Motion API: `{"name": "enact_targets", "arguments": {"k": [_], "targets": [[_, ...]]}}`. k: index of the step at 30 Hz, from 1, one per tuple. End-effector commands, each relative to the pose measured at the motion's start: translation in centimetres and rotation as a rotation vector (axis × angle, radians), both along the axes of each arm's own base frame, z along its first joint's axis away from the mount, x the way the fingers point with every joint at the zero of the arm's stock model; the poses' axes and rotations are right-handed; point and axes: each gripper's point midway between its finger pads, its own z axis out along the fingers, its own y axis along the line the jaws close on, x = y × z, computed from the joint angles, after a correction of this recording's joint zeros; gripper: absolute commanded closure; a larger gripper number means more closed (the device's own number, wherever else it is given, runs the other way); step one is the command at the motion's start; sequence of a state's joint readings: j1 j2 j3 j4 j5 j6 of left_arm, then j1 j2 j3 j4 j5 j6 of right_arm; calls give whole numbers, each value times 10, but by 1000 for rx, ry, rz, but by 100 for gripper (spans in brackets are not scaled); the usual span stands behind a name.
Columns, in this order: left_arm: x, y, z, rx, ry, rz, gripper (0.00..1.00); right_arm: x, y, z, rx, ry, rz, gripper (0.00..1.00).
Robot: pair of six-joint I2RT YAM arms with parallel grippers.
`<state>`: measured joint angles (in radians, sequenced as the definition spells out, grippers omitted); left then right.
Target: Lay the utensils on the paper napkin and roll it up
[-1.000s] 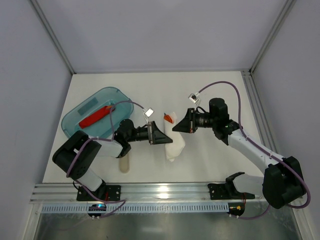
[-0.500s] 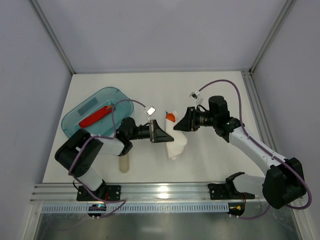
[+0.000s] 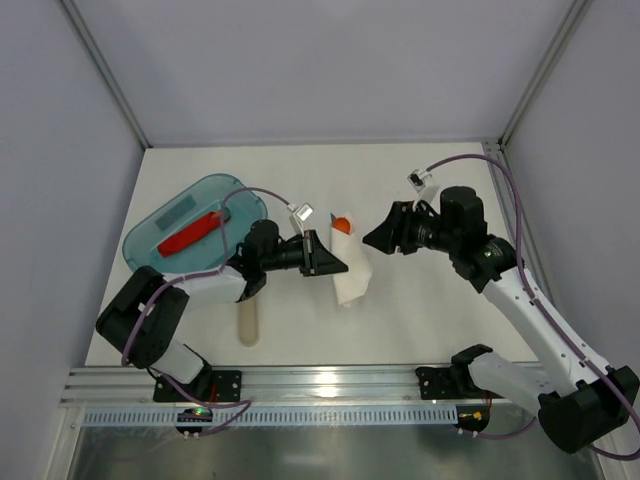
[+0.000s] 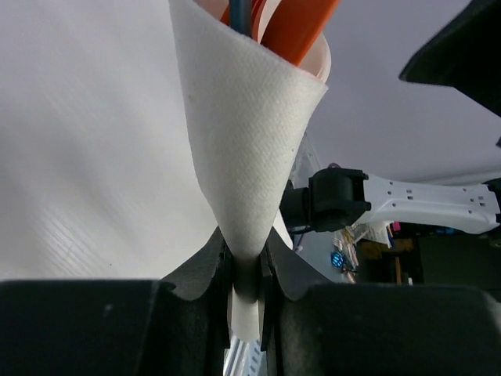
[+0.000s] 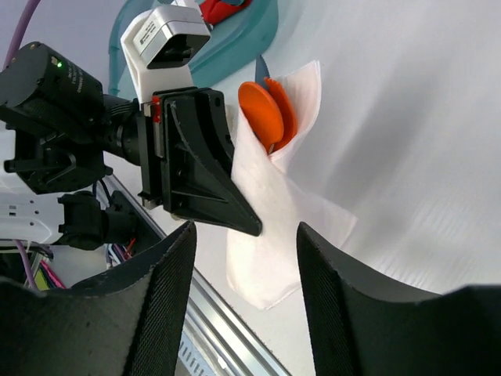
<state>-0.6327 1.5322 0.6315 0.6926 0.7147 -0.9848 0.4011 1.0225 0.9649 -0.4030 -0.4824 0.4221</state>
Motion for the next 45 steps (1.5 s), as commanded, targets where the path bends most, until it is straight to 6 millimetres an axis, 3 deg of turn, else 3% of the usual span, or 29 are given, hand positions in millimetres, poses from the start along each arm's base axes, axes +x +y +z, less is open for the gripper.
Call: {"name": "enact_targets", "arguments": {"k": [1, 8, 16, 33, 45], "targets": [[15, 3, 16, 55, -82, 66, 100, -12, 8, 4, 36, -6, 26, 46], [6, -3, 36, 37, -111, 53, 100, -16, 40, -13, 83, -20, 93, 50], [-14, -5, 64, -25, -169, 19, 100, -10, 44, -36, 43, 1, 70, 50], [-26, -6, 85, -100, -216, -39, 100, -24, 43, -10, 153, -34, 63, 49], [-32, -6, 103, -154, -247, -66, 100, -25, 43, -3, 190, -33, 46, 44]]}}
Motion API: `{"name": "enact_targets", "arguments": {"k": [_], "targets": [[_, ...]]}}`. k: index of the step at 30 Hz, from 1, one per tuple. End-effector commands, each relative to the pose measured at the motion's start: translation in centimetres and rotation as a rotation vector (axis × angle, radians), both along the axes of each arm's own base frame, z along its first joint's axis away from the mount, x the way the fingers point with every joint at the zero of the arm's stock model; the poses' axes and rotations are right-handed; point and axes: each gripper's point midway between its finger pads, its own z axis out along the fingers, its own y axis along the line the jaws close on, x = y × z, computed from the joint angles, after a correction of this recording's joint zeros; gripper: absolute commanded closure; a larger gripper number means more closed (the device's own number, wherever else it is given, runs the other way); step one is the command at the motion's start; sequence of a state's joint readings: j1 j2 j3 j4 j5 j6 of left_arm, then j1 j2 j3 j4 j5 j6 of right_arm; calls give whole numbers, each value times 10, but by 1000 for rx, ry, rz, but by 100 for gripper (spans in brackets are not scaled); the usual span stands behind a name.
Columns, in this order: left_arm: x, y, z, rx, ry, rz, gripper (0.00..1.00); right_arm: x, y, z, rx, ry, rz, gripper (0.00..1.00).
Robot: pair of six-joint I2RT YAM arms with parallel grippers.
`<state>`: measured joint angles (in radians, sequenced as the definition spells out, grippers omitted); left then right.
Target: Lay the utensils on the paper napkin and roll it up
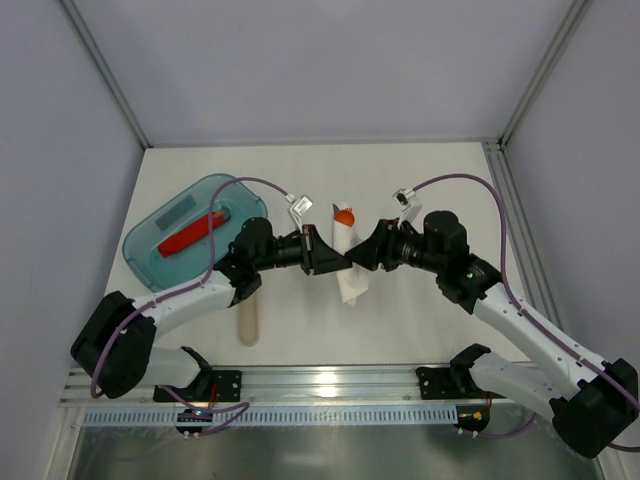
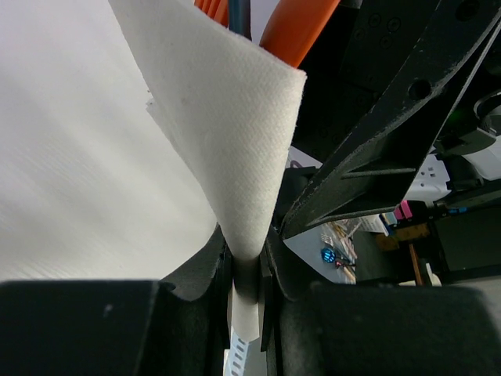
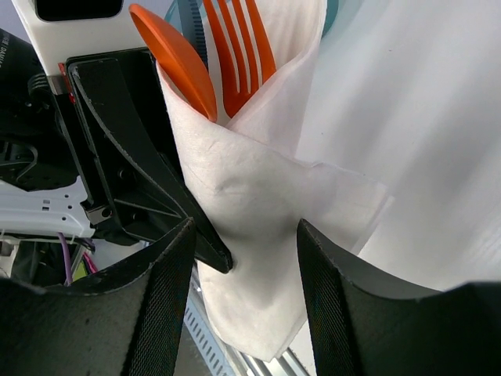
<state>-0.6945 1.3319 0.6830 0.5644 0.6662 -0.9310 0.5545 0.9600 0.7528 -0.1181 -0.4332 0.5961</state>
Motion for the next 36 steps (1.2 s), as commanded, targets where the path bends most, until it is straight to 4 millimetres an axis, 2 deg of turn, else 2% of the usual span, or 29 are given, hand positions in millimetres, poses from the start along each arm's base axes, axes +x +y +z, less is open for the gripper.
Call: {"name": "enact_targets", "arguments": {"k": [1, 6, 15, 20, 21, 26, 31, 36], "targets": [[-10, -2, 38, -97, -98, -53, 100, 1, 4, 16, 62, -33, -6, 44], [-17, -2, 43, -115, -104, -90, 100, 0, 8, 27, 118, -49, 7, 47], [-22, 0, 50, -139, -122, -106, 100, -5, 13, 33, 183, -49, 35, 48], [-20, 1, 57, -144, -133, -90, 100, -10, 8, 25, 169, -37, 24, 48], [-19, 1, 52, -118, -128, -81, 100, -12, 5, 25, 159, -50, 21, 48], [-10, 5, 49, -68, -138, -18, 100, -24, -4, 14, 113, -29, 23, 48], [-8, 7, 55, -71, -147, 4, 100, -31, -7, -1, 96, 0, 31, 48], [-4, 8, 55, -61, -148, 34, 100, -38, -7, -1, 114, 0, 49, 48]]}}
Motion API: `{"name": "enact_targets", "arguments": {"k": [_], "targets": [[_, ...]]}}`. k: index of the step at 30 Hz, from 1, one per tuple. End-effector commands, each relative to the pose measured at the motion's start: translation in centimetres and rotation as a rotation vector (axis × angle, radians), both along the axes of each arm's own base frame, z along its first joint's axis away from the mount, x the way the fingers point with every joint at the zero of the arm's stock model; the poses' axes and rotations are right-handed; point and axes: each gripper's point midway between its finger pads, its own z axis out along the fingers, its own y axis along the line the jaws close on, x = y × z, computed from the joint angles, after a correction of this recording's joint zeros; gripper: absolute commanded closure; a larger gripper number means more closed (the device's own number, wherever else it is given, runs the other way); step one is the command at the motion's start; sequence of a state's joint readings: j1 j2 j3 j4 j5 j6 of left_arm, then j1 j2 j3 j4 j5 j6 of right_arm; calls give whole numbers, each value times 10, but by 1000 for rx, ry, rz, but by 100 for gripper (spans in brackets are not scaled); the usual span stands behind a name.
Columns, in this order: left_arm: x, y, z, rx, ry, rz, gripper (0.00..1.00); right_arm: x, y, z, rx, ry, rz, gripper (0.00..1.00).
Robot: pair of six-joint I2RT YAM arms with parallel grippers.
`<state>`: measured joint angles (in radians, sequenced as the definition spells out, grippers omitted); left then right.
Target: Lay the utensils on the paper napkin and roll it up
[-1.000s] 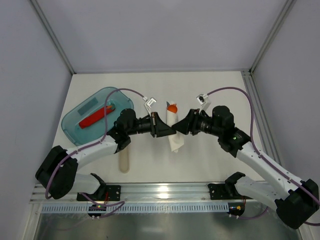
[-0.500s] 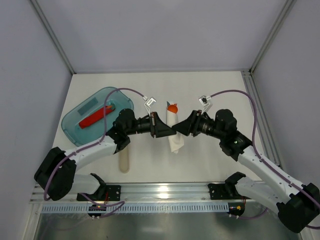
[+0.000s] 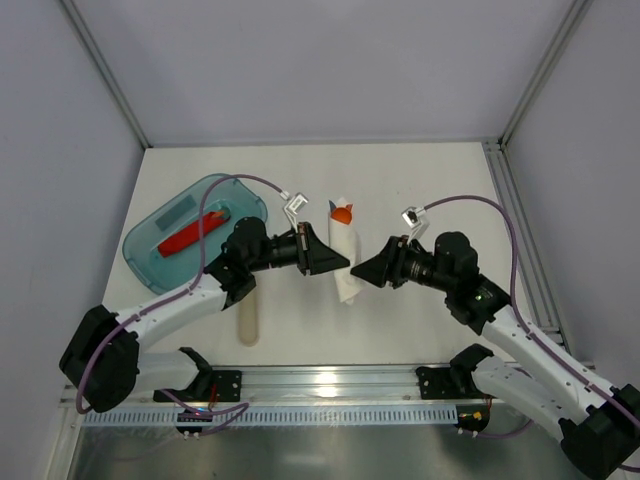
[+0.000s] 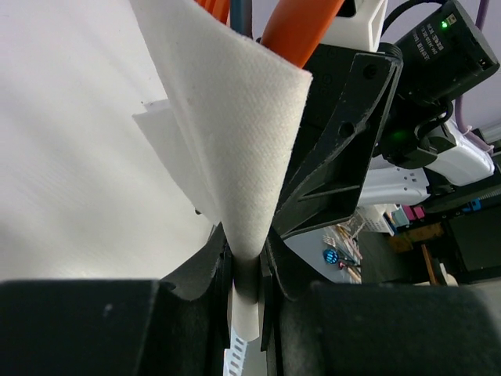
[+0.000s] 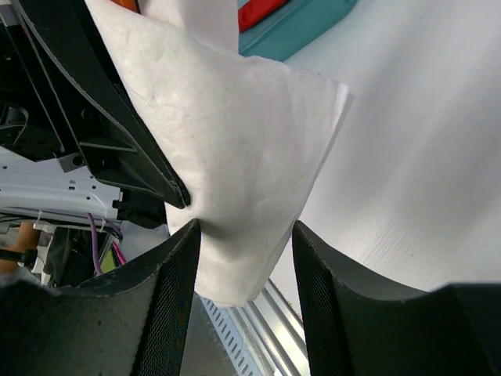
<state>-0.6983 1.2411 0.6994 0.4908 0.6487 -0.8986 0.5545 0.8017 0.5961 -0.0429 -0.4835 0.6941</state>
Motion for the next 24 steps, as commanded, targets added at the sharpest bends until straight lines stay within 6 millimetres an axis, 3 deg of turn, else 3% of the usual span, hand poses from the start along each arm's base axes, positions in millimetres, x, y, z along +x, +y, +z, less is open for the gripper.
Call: {"name": "enact_targets", "arguments": {"k": [1, 17, 24], "targets": [[3, 1, 33, -49, -93, 23, 100, -7, 0, 4, 13, -23, 24, 48], [0, 4, 47, -111, -97, 30, 100, -22, 2, -1, 54, -63, 80, 58], [-10, 4, 63, -168, -106, -15, 100, -28, 5, 15, 164, -145, 112, 75]]}}
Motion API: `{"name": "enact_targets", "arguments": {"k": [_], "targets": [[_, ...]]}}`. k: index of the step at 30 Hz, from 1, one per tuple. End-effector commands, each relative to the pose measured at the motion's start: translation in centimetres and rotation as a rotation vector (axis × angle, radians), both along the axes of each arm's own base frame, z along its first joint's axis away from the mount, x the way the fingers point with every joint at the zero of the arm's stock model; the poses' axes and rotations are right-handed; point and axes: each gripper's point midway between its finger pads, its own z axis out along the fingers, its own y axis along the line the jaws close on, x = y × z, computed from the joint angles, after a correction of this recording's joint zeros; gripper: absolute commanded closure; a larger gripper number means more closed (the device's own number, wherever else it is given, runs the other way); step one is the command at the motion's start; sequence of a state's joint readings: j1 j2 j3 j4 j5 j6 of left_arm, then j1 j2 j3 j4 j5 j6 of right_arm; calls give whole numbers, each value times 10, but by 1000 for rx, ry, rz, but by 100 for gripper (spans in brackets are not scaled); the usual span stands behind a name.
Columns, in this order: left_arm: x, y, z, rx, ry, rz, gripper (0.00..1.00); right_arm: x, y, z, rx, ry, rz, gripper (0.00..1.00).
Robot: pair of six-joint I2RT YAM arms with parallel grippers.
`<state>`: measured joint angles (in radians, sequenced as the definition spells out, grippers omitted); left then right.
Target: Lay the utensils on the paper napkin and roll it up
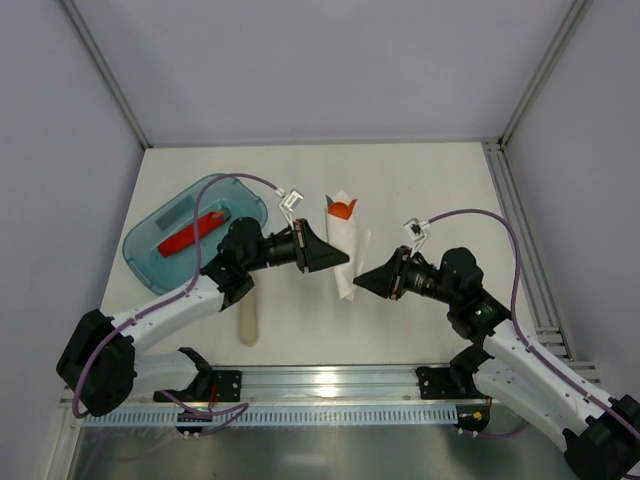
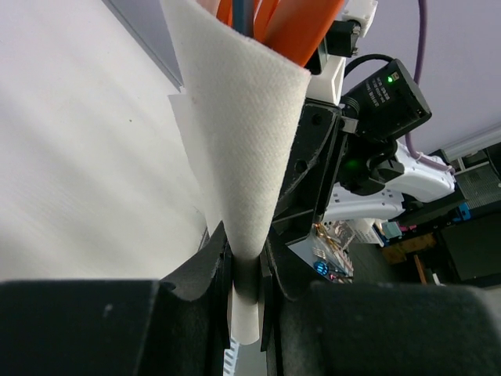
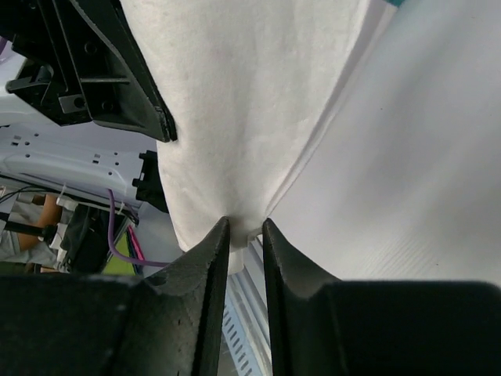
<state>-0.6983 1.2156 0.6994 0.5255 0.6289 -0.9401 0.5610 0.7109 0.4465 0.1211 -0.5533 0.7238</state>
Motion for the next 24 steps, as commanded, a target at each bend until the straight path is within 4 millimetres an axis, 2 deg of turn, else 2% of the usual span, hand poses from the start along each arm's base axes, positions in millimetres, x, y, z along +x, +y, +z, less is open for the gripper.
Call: {"name": "enact_targets", "arguments": {"k": [1, 6, 10, 11, 12, 13, 15, 17, 18, 24], "targets": [[-13, 3, 49, -124, -104, -36, 100, -8, 4, 26, 98, -96, 45, 76], [-16, 6, 52, -126, -105, -38, 100, -20, 2, 39, 165, -163, 75, 75], [-12, 7, 46, -86, -105, -14, 100, -15, -4, 36, 117, -167, 24, 71], [-11, 7, 45, -77, -107, -8, 100, -12, -6, 43, 103, -177, 6, 68], [-9, 7, 37, -45, -102, -1, 100, -12, -9, 31, 45, -150, -5, 67], [-7, 8, 36, -34, -101, 10, 100, -7, -12, 37, 32, -159, -36, 66], [-5, 8, 31, -10, -99, 19, 100, -7, -18, 27, -29, -118, -56, 65], [-1, 9, 30, 1, -101, 37, 100, -2, -23, 33, -53, -116, -102, 64], [0, 9, 27, 13, -98, 41, 100, -3, -27, 26, -85, -81, -114, 64], [5, 9, 21, 49, -95, 63, 100, -3, -33, 51, -77, -99, -148, 61]]}}
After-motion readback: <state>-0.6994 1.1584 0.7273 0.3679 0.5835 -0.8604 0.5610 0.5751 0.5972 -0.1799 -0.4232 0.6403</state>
